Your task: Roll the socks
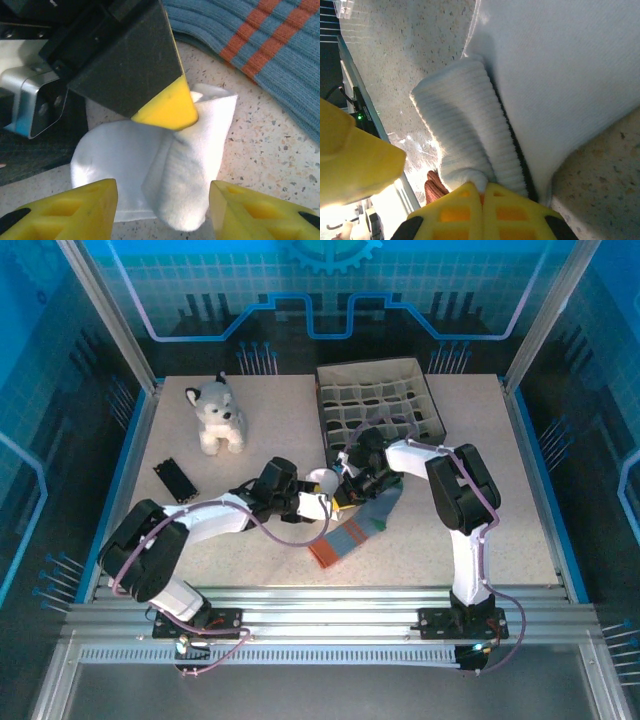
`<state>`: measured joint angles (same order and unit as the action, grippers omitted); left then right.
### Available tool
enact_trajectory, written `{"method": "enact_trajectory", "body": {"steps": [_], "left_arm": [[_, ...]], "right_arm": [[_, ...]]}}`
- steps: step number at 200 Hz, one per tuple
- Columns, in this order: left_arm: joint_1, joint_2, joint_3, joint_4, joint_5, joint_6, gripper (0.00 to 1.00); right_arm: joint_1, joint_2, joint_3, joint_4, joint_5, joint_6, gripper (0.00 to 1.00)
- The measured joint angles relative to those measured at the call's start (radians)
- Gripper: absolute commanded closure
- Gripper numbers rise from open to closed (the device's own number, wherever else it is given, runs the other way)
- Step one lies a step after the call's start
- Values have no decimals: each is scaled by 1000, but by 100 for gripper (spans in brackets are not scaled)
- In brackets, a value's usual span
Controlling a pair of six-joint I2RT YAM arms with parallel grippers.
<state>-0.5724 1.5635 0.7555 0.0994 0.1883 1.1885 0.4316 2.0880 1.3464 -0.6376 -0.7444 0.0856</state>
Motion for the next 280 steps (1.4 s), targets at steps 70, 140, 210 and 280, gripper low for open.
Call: {"method": "enact_trajectory", "body": {"steps": [70, 140, 210, 280], "left_arm": [[0, 140, 132, -95, 46, 45, 51], [0, 167, 134, -113, 55, 76, 50], [0, 167, 129, -152, 64, 79, 49], [2, 176, 144, -196, 56, 83, 67]], "right_arm": [[0, 11, 16, -28, -1, -19, 100], [0, 26, 26, -55, -17, -37, 100], [0, 30, 30, -63, -19, -41, 100], [0, 35, 38, -73, -23, -42, 100]]}}
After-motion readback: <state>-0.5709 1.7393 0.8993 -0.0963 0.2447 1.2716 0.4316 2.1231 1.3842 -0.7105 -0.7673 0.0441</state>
